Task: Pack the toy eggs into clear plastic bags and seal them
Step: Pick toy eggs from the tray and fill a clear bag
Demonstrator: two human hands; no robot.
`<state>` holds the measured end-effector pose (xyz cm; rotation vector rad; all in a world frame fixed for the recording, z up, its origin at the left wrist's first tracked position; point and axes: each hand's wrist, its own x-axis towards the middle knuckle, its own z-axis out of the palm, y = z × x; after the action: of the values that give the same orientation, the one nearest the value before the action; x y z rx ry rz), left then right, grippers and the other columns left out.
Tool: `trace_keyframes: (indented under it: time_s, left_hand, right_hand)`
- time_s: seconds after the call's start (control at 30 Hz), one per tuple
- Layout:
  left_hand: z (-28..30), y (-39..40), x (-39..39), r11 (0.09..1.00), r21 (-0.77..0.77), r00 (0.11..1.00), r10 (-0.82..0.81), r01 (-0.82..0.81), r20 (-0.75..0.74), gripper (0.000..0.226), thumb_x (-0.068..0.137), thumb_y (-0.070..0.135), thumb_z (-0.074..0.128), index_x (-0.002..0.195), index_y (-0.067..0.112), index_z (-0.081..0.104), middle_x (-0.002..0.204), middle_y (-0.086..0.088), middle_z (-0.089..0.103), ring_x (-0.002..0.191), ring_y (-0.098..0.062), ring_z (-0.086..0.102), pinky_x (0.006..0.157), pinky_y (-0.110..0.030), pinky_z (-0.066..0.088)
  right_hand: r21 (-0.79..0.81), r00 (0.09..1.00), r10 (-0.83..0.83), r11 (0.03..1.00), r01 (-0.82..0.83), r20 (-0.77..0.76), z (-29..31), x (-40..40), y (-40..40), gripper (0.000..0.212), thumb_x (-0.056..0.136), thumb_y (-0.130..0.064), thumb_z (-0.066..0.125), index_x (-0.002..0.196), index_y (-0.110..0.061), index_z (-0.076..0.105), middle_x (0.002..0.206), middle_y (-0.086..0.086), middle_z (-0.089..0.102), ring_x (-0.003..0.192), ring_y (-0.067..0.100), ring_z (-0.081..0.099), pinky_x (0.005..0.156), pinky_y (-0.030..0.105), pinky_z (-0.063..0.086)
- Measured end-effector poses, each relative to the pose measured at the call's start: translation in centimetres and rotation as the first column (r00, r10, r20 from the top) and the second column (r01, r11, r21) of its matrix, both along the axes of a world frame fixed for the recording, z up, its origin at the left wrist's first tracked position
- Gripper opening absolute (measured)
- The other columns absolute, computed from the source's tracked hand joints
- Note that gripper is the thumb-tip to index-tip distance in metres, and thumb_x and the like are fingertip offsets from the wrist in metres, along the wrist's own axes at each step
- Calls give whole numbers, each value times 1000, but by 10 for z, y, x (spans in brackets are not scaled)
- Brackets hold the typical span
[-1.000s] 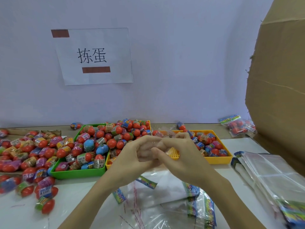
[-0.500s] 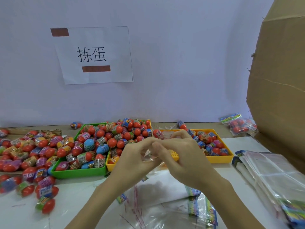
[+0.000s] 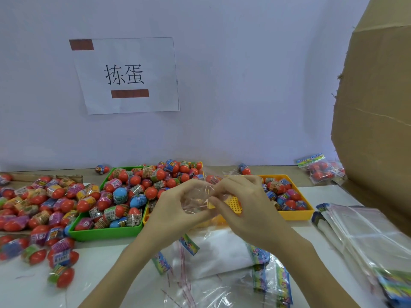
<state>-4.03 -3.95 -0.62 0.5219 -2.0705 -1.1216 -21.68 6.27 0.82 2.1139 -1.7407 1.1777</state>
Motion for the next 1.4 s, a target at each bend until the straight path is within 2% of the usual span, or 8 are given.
trace_keyframes:
  time_s: [0.23,0.33,0.4,0.53,0.67,0.8,1.17,1.4]
  left_hand:
    - [-2,-6,3,1000,10,1000,28,-28,10,25,88,38,85,110,34,76,95,3,81,82,-18,80,74,-30,64]
    - [-2,-11,3,988,130,995,91,-85,-45,28,85,31,87,110,28,76,98,1,82,81,-21,81,64,-28,64]
    - [-3,-13,4,980,161,991,129,-120,-48,29,84,29,88,110,29,75,98,2,83,81,-21,81,62,-30,64]
    - [-6,-15,4,974,184,989,139,-129,-42,25,85,27,89,104,37,77,99,2,83,81,-23,81,61,-33,66]
    - [-7,-15,3,976,161,989,147,-144,-3,33,80,37,89,110,30,76,97,2,83,82,-22,81,59,-32,64]
    - [-8,-13,3,977,174,993,121,-121,8,39,77,44,88,112,31,75,96,4,83,83,-17,81,60,-31,65]
    - [-9,-6,-1,976,191,993,98,-107,58,38,77,40,90,111,29,75,96,6,82,79,-17,81,59,-25,62]
    - [-9,2,-5,980,174,995,91,-95,32,30,84,26,91,109,27,76,93,3,82,78,-18,81,65,-25,63]
  right_hand:
    - [-15,984,87,996,-86,155,1,4,3,18,105,-32,55,111,-27,72,107,-21,70,104,0,63,107,39,37]
    - [-149,945,28,989,22,325,5,-12,0,21,108,-23,55,124,-25,68,106,-18,74,88,-8,67,79,12,47]
    - [-143,926,-94,978,155,365,1,-29,-4,20,107,-16,58,122,-25,67,103,-17,74,86,-4,68,69,16,52]
    - [97,936,-281,959,266,212,-18,-56,-10,25,104,-12,62,122,-27,72,122,-11,70,106,3,63,96,31,54]
    - [385,983,-180,910,151,41,-32,-52,-16,32,109,-29,53,137,-37,66,158,-12,46,147,12,39,119,36,37]
    - [388,937,-345,856,341,-63,-40,-44,-20,31,109,-38,48,132,-31,68,146,-4,52,135,23,43,113,44,42]
    - [245,850,-361,927,283,385,-26,-44,-17,15,97,-16,73,108,-26,70,116,-1,59,106,11,64,91,25,58]
    - [-35,536,71,996,-78,841,4,-18,-5,36,99,-18,72,129,-36,66,117,-6,74,106,9,75,83,15,57]
